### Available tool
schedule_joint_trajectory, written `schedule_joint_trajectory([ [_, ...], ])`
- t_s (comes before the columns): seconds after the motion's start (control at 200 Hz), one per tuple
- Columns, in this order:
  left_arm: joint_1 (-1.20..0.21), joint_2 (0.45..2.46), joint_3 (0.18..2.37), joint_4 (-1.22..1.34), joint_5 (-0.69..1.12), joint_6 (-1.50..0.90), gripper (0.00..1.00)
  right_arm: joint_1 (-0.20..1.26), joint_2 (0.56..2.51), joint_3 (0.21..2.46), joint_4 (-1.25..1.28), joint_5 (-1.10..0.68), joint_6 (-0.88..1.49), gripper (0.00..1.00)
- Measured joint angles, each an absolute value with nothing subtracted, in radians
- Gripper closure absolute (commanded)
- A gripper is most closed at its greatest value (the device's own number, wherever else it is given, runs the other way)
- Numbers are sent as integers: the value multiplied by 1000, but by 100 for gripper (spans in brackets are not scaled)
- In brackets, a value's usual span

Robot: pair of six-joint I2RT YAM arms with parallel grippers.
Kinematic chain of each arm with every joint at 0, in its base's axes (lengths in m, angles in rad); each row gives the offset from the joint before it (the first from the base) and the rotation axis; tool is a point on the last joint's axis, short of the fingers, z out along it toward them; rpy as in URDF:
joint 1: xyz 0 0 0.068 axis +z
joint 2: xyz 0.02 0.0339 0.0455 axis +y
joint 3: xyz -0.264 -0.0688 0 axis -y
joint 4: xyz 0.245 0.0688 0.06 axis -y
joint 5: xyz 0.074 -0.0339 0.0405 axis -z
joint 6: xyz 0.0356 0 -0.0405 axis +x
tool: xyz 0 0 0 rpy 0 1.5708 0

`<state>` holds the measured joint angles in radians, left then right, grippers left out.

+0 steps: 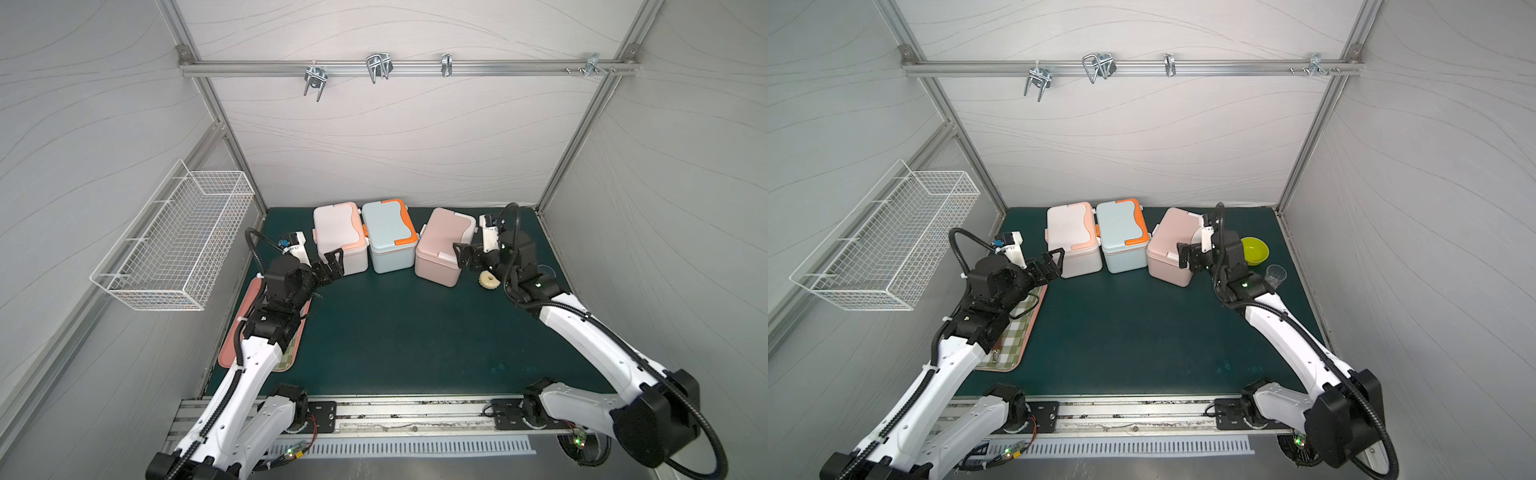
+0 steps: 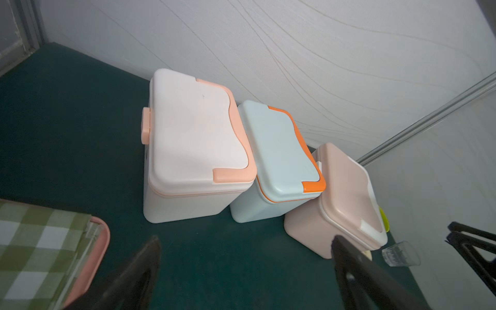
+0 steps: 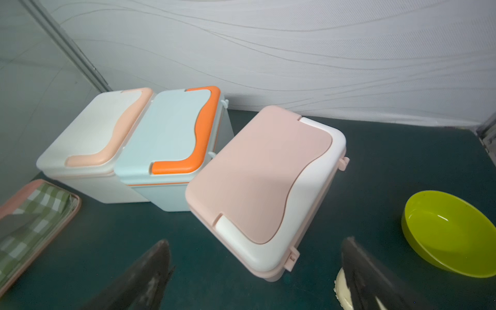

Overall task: Open first aid kits and take out gauze
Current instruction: Move the first aid kit to the center of the board.

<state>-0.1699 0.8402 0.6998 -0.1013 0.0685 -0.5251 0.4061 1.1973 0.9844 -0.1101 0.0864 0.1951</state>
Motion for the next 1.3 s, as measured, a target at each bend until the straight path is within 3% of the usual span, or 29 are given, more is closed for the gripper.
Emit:
schedule_joint_trajectory([
  [0.185, -176, 842, 613, -111, 128, -662, 1, 235, 1395, 1186, -188, -94, 283, 3],
  [0.37, -232, 840, 583, -115, 159, -737, 2, 185, 1625, 1430, -283, -230, 332, 8],
  [0.635, -348, 841, 566, -130, 177, -771, 3, 180, 1901, 1734, -441, -358, 352, 12],
  [0.88, -370, 845, 565, -170, 179, -774, 3, 189, 2096, 1952, -554, -411, 328, 13],
  [1.301, -374, 876, 565, -217, 181, -762, 4, 277, 2219, 2171, -698, -403, 177, 11],
])
